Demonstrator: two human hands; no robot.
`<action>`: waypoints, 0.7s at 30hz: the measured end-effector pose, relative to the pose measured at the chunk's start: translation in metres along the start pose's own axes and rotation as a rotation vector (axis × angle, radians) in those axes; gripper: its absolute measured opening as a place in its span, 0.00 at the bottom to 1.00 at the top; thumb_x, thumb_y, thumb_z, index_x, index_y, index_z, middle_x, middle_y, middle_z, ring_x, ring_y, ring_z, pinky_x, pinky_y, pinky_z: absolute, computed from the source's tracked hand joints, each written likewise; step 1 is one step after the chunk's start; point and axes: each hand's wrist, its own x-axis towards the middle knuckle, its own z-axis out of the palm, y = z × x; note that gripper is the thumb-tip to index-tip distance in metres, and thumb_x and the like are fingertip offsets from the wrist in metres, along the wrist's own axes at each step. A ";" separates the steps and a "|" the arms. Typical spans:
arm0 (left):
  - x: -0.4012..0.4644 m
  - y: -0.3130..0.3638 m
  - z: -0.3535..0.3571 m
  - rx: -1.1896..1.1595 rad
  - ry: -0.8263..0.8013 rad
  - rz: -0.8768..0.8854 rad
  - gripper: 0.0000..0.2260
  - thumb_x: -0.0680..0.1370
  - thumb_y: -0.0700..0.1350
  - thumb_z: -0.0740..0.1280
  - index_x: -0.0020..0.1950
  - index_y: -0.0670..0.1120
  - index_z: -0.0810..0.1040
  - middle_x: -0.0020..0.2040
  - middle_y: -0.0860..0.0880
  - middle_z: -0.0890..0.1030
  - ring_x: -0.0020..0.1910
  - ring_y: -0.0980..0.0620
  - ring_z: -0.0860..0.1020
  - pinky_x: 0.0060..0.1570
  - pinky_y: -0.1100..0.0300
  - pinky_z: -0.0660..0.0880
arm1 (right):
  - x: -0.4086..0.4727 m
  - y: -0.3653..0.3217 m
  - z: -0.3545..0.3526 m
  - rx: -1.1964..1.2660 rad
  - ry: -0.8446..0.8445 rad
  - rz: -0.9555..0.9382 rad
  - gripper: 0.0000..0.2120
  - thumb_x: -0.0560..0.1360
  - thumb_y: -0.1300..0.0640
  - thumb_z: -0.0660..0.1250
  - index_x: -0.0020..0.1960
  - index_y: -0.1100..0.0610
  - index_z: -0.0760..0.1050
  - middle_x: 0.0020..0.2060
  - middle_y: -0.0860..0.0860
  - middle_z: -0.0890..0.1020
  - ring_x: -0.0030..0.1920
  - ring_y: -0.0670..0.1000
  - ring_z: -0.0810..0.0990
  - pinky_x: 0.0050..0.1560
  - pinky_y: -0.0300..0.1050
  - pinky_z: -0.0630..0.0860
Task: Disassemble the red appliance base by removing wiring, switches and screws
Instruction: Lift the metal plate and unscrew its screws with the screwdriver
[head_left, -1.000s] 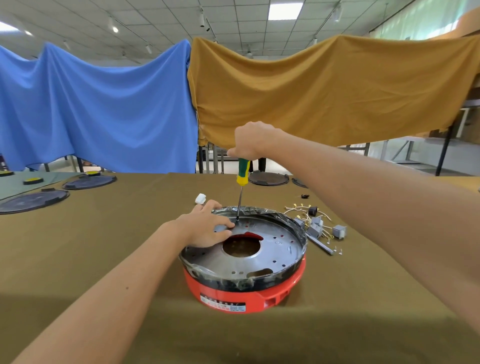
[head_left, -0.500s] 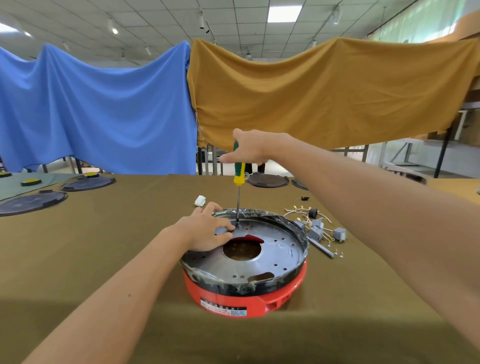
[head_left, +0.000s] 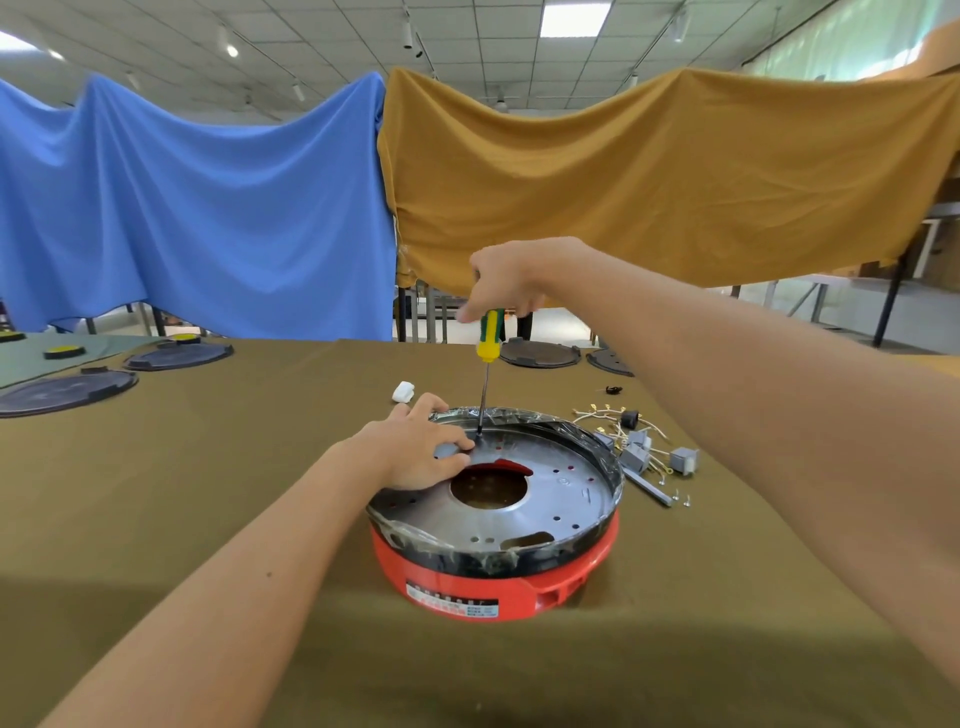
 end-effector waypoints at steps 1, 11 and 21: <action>0.000 0.000 0.000 -0.001 -0.003 -0.004 0.18 0.81 0.64 0.54 0.69 0.66 0.68 0.75 0.54 0.54 0.73 0.44 0.58 0.66 0.42 0.67 | -0.001 0.000 0.003 -0.145 0.046 0.051 0.20 0.80 0.39 0.60 0.51 0.57 0.66 0.42 0.52 0.73 0.44 0.55 0.74 0.45 0.51 0.73; 0.001 0.000 0.000 -0.001 -0.002 -0.004 0.18 0.80 0.64 0.54 0.69 0.66 0.68 0.75 0.54 0.54 0.72 0.44 0.59 0.67 0.42 0.66 | -0.008 0.012 -0.004 0.194 0.004 -0.222 0.09 0.75 0.70 0.66 0.50 0.58 0.75 0.43 0.49 0.74 0.39 0.47 0.72 0.37 0.38 0.68; 0.001 -0.001 0.000 -0.002 -0.003 0.004 0.18 0.81 0.64 0.54 0.70 0.66 0.68 0.76 0.54 0.53 0.72 0.44 0.58 0.67 0.42 0.65 | -0.003 -0.002 0.001 -0.148 0.052 -0.104 0.14 0.83 0.48 0.59 0.52 0.60 0.72 0.45 0.52 0.75 0.46 0.54 0.73 0.46 0.47 0.69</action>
